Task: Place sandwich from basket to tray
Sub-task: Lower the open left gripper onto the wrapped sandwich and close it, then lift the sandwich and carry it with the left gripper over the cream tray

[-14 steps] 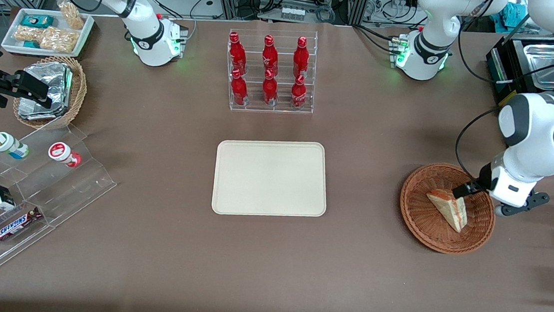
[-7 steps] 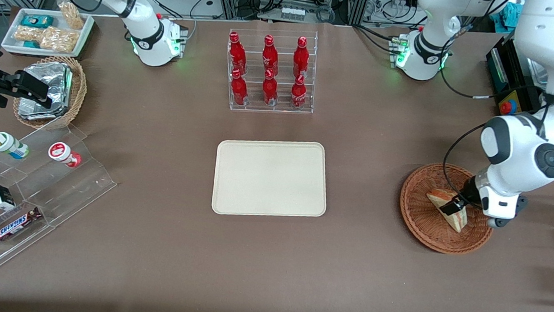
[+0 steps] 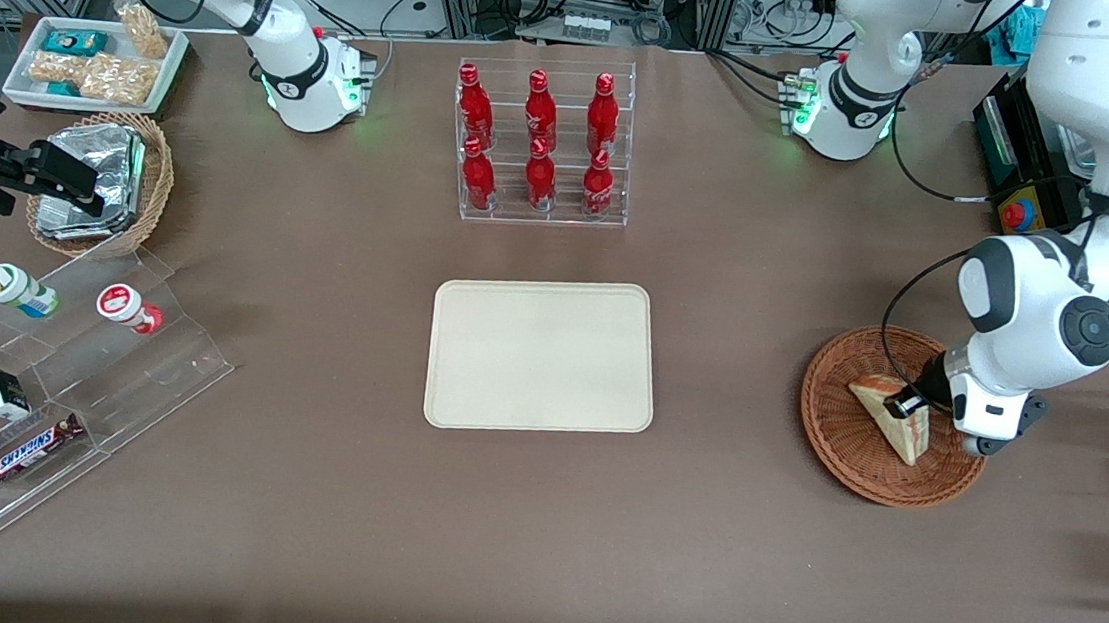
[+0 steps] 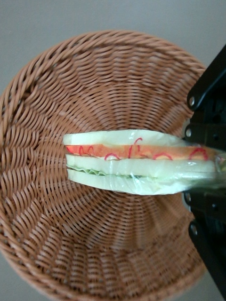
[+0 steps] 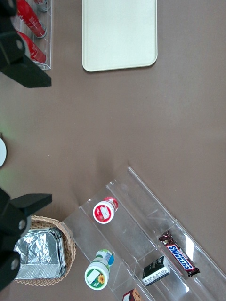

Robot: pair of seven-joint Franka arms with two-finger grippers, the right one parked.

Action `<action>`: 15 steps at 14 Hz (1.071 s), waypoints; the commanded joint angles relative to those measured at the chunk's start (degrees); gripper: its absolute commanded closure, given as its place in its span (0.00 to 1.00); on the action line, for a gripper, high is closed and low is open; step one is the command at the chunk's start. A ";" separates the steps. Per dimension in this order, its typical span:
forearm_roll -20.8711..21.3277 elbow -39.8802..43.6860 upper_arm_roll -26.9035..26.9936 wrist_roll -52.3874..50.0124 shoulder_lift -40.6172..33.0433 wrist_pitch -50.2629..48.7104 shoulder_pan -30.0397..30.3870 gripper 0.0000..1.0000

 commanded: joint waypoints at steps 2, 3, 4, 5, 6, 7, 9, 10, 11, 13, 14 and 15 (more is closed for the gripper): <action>7.75 9.07 -0.32 10.41 -1.17 -15.70 -7.67 0.98; 7.86 10.67 -0.32 12.29 -0.72 -17.13 -10.30 0.98; 7.51 11.03 -0.32 11.52 -0.63 -17.05 -13.38 0.98; 6.90 11.47 -0.40 9.51 -0.02 -16.62 -16.36 0.99; 6.20 13.21 -0.32 6.62 1.55 -15.92 -19.27 1.00; 5.75 15.58 -0.40 3.20 4.35 -14.87 -22.69 1.00; 2.17 20.42 -0.41 -3.66 9.63 -11.80 -28.23 1.00; 0.58 23.31 -0.41 -7.00 12.26 -10.21 -31.39 1.00; -0.13 26.30 -0.32 -10.42 14.90 -9.24 -34.38 1.00; -0.14 31.05 -0.32 -16.76 18.69 -8.88 -38.26 1.00; -0.14 33.42 -0.32 -19.22 20.36 -8.10 -40.02 1.00; -0.14 34.84 -0.40 -21.16 21.68 -7.48 -41.43 1.00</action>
